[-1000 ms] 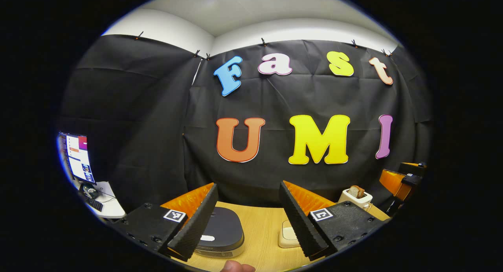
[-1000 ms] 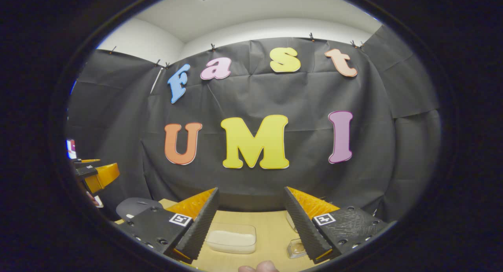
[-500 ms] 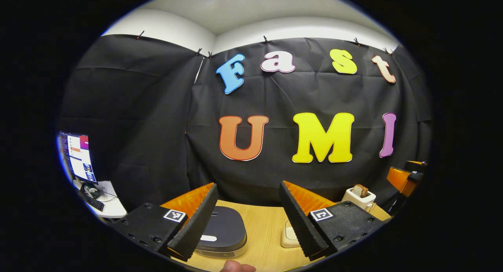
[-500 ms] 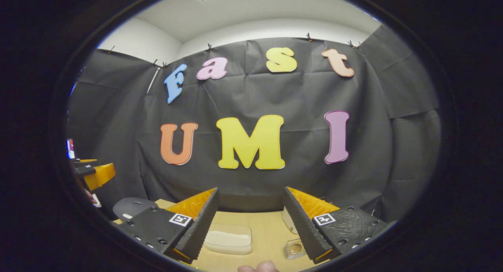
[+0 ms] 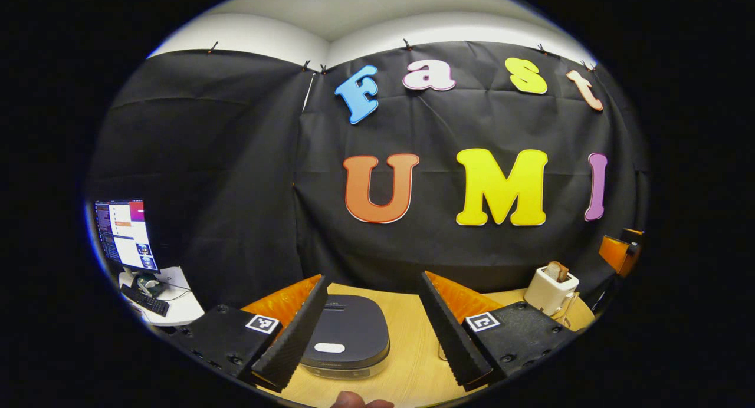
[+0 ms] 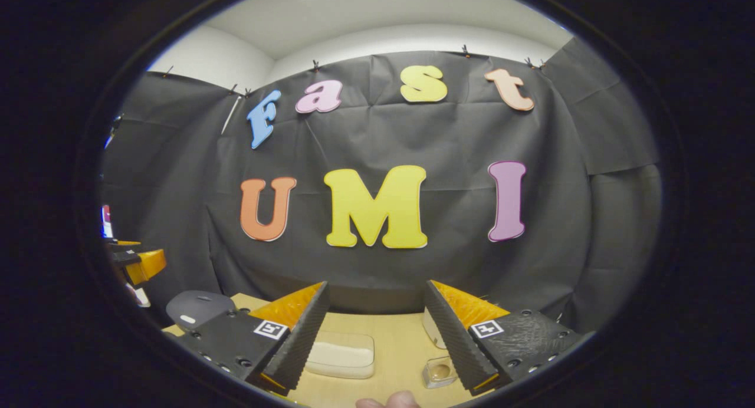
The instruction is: Close the left gripper, press the button to open the rice cooker; take a wooden spoon from the chopstick holder with the right hand, scoop a spoonful of rice and pour it into the rice cooker, then put the wooden spoon back into the chopstick holder.
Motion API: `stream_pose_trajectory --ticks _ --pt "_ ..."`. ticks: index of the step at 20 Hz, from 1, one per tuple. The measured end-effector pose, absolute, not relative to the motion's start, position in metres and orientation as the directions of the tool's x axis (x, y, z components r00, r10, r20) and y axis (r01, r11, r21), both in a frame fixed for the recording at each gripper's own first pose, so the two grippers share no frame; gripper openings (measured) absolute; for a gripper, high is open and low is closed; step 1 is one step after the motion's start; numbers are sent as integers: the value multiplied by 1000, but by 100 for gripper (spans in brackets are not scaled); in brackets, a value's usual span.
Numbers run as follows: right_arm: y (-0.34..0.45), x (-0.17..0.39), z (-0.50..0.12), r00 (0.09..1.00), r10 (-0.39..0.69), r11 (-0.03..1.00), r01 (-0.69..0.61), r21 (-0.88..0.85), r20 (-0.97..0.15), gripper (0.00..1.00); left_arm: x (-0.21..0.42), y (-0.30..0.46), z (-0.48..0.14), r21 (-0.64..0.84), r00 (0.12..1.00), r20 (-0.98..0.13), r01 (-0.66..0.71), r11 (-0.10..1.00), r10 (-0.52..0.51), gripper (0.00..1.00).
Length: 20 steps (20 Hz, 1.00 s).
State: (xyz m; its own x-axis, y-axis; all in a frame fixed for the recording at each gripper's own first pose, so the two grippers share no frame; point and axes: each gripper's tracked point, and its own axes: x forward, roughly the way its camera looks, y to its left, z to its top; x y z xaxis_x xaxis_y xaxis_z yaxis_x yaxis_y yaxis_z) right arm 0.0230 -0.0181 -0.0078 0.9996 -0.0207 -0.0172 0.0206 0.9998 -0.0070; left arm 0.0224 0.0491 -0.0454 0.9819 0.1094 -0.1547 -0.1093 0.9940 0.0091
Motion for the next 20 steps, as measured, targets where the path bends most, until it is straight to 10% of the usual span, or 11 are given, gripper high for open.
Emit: stream_pose_trajectory --ticks 5,20 --pt "-25 30 -19 998 -15 1000 15 -14 -57 96 25 73 -80 8 949 -293 -117 993 114 95" --pt "-76 35 -54 986 -89 996 90 0 -139 96 32 108 -222 -109 669 -743 -131 985 7 27"
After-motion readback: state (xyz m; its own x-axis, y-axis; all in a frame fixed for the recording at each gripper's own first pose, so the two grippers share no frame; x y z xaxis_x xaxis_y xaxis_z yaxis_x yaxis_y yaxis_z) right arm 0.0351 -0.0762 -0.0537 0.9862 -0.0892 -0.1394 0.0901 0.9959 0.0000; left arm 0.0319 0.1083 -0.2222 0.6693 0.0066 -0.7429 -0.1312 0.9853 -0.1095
